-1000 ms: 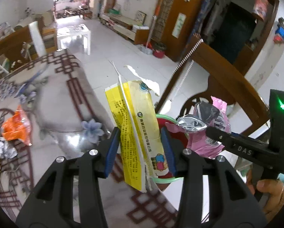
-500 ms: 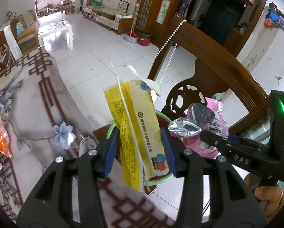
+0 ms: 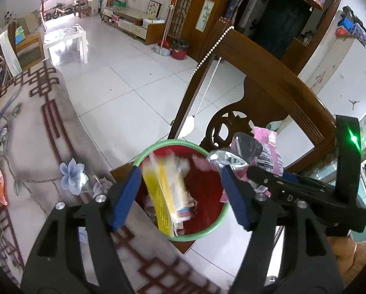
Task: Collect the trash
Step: 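Carry the yellow package and pink snack bag to the red bucket and release both, then grasp crumpled newspaper with the left gripper while the right grasps crumpled white paper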
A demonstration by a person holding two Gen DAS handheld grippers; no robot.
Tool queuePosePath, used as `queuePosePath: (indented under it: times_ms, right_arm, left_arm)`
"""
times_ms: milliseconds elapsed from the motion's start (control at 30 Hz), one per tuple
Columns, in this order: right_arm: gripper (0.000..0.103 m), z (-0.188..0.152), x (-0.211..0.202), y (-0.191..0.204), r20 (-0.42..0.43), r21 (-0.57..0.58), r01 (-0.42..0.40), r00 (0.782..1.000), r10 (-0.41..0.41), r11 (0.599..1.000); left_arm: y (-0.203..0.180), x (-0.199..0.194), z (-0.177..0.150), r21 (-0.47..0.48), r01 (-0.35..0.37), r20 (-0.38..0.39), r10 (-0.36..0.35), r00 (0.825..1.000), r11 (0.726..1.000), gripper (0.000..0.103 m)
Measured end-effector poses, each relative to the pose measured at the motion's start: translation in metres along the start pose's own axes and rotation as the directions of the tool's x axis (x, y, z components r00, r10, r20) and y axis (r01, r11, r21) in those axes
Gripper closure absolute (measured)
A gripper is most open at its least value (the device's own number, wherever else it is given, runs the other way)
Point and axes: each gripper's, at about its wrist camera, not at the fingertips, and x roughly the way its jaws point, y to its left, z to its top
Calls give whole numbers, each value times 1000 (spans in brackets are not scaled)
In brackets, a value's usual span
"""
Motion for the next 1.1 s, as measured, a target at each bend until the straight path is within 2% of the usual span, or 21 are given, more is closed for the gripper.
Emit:
queuePosePath:
  times_ms: [100, 200, 367, 533, 667, 767, 867, 967, 1100]
  right_arm:
    - [30, 1, -1, 1, 17, 9, -16, 1000, 16, 1000]
    - [27, 1, -4, 4, 35, 11, -7, 999, 7, 1000]
    - [27, -5, -2, 15, 8, -11, -14, 1000, 14, 1000]
    - [27, -12, 4, 35, -29, -24, -36, 999, 35, 999]
    - [27, -18, 5, 63, -38, -61, -58, 998, 56, 996]
    - [27, -26, 4, 87, -42, -94, -78, 996, 74, 992]
    - [27, -36, 4, 111, -51, -121, -94, 995, 89, 988]
    - [27, -52, 5, 135, -67, -137, -107, 993, 98, 985]
    - [27, -73, 5, 165, -87, -160, -115, 991, 102, 980]
  left_arm:
    - [2, -5, -2, 6, -1, 5, 1, 1000, 1000, 34]
    - [9, -12, -7, -3, -9, 9, 9, 1000, 1000, 33]
    - [30, -32, -23, -50, -39, 28, 41, 999, 998, 31]
    - [70, -60, -45, -141, -112, 50, 120, 991, 984, 29]
    - [116, -86, -66, -239, -188, 47, 205, 978, 953, 29]
    - [155, -111, -88, -311, -256, 40, 281, 959, 916, 29]
    - [197, -141, -115, -385, -333, 26, 371, 928, 861, 28]
    - [248, -175, -150, -474, -414, -9, 466, 885, 777, 23]
    - [305, -212, -192, -565, -474, -69, 534, 843, 675, 21]
